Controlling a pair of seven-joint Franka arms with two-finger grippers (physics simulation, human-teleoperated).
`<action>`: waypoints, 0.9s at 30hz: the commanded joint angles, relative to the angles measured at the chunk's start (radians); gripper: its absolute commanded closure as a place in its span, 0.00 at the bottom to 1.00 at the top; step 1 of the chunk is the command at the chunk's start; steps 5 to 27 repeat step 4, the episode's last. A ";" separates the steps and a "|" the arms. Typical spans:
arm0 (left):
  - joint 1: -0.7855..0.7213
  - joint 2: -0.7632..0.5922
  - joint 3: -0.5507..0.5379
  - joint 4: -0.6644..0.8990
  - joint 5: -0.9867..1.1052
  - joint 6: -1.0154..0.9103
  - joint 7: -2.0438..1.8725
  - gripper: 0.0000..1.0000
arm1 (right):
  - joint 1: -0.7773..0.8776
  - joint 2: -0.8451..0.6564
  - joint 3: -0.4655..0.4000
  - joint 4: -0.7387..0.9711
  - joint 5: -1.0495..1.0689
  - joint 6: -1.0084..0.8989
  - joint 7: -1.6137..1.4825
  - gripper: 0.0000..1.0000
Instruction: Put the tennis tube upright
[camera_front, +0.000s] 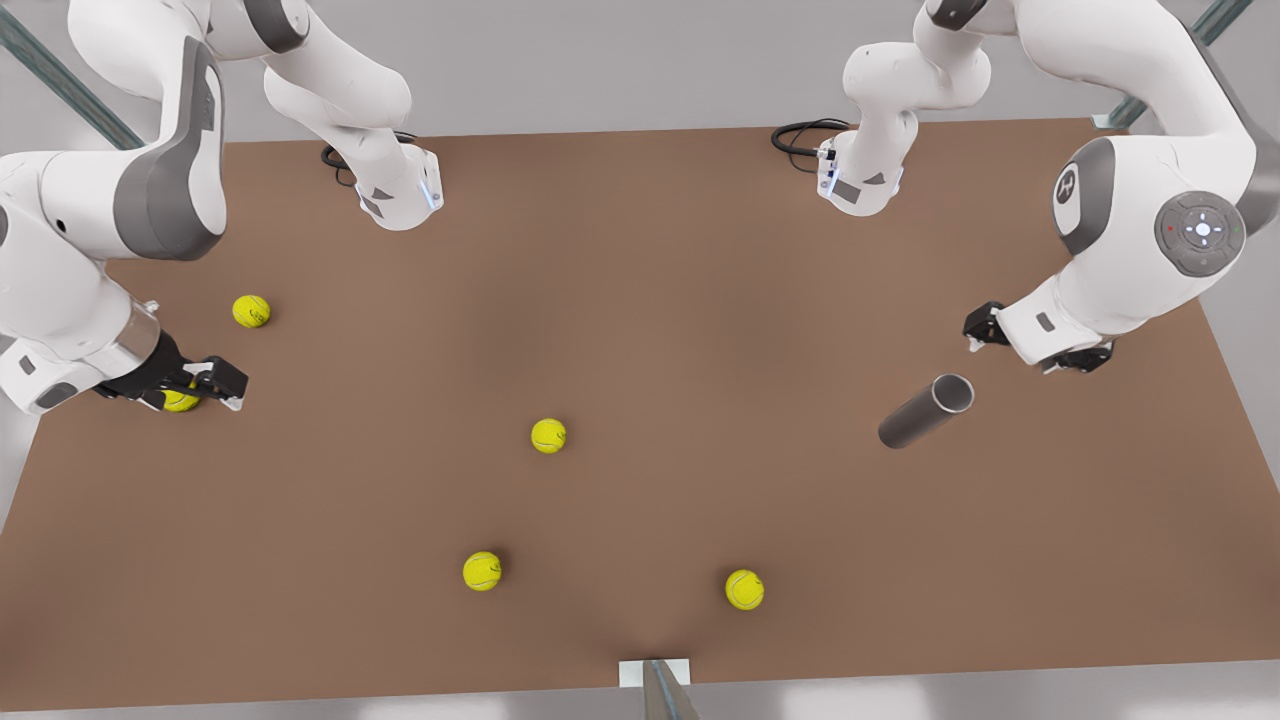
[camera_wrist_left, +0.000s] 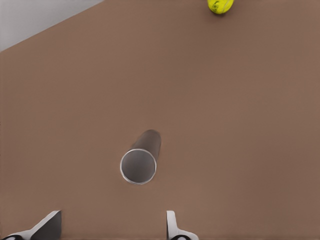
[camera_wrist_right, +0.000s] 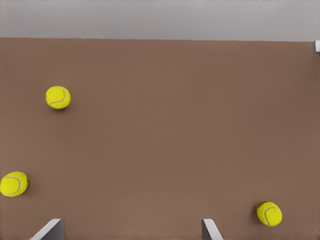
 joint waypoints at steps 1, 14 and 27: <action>0.000 -0.002 0.000 0.000 0.010 0.000 0.000 0.00 | -0.001 0.000 0.000 0.000 0.000 0.000 0.000 0.00; 0.000 -0.005 -0.003 -0.003 0.004 0.001 -0.067 0.00 | -0.001 0.000 0.000 0.000 0.000 0.001 0.005 0.00; 0.000 -0.005 -0.003 -0.003 0.004 0.001 -0.067 0.00 | -0.001 0.000 0.000 0.000 0.000 0.001 0.005 0.00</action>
